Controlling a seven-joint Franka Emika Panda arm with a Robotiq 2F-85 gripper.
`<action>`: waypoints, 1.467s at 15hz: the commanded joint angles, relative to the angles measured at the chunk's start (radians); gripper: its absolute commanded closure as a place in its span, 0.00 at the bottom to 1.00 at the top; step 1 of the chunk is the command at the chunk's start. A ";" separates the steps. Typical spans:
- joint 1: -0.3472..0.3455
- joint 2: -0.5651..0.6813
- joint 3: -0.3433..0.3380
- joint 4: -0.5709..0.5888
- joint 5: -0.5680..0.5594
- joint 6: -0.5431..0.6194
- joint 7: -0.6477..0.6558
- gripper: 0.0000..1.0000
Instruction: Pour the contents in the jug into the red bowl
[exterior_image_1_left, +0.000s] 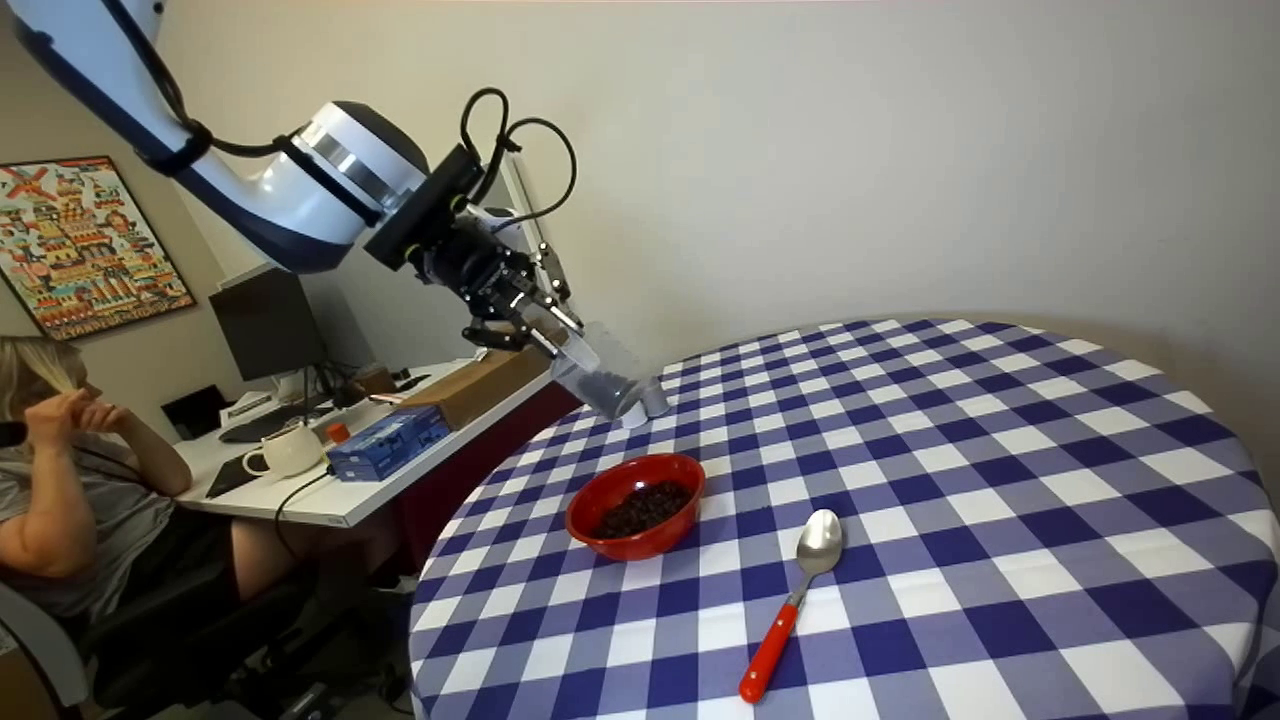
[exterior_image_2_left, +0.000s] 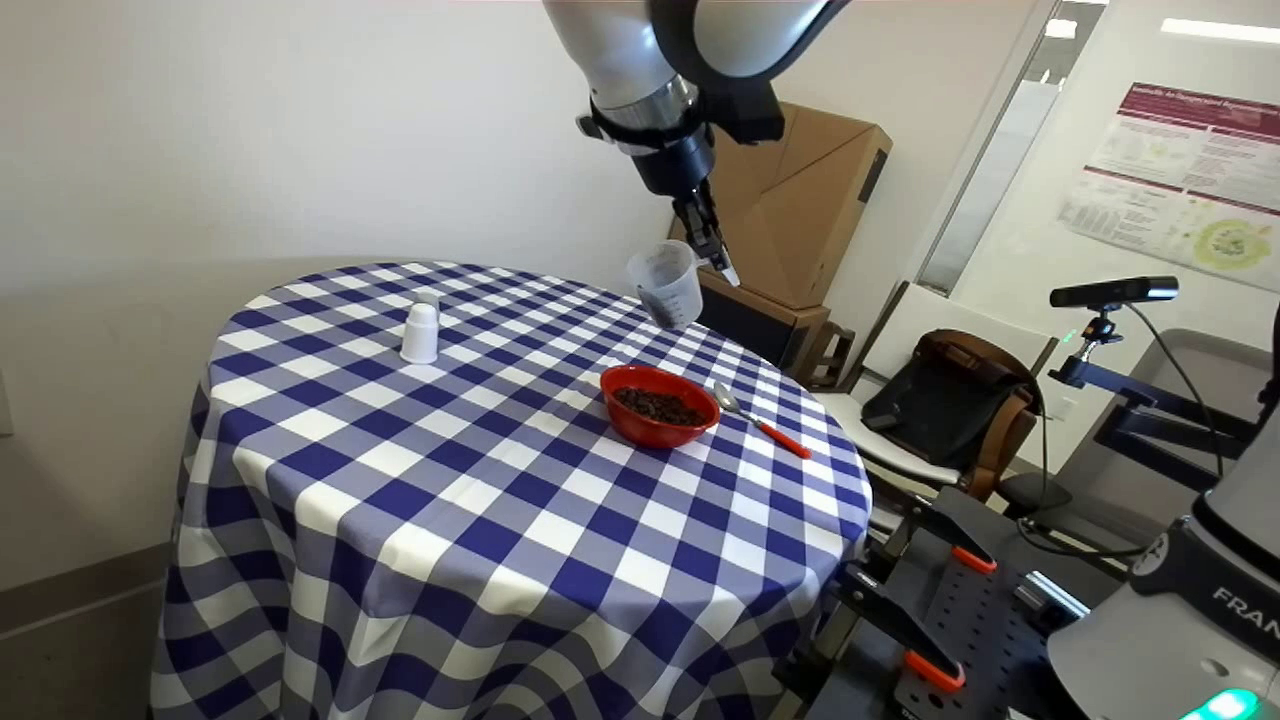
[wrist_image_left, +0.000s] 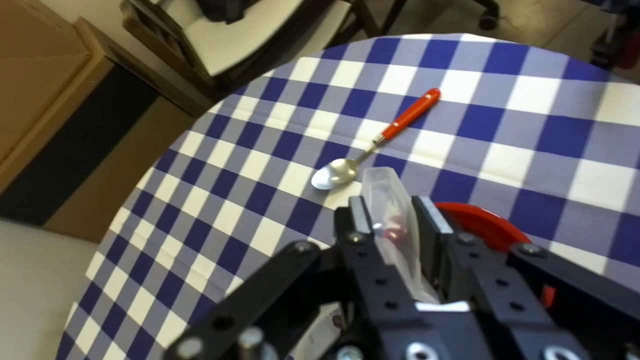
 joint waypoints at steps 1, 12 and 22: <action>0.007 0.011 -0.001 0.063 0.209 -0.004 -0.014 0.93; 0.019 0.030 -0.011 -0.015 0.734 0.387 0.090 0.93; 0.033 0.061 -0.060 -0.137 0.713 0.623 0.103 0.93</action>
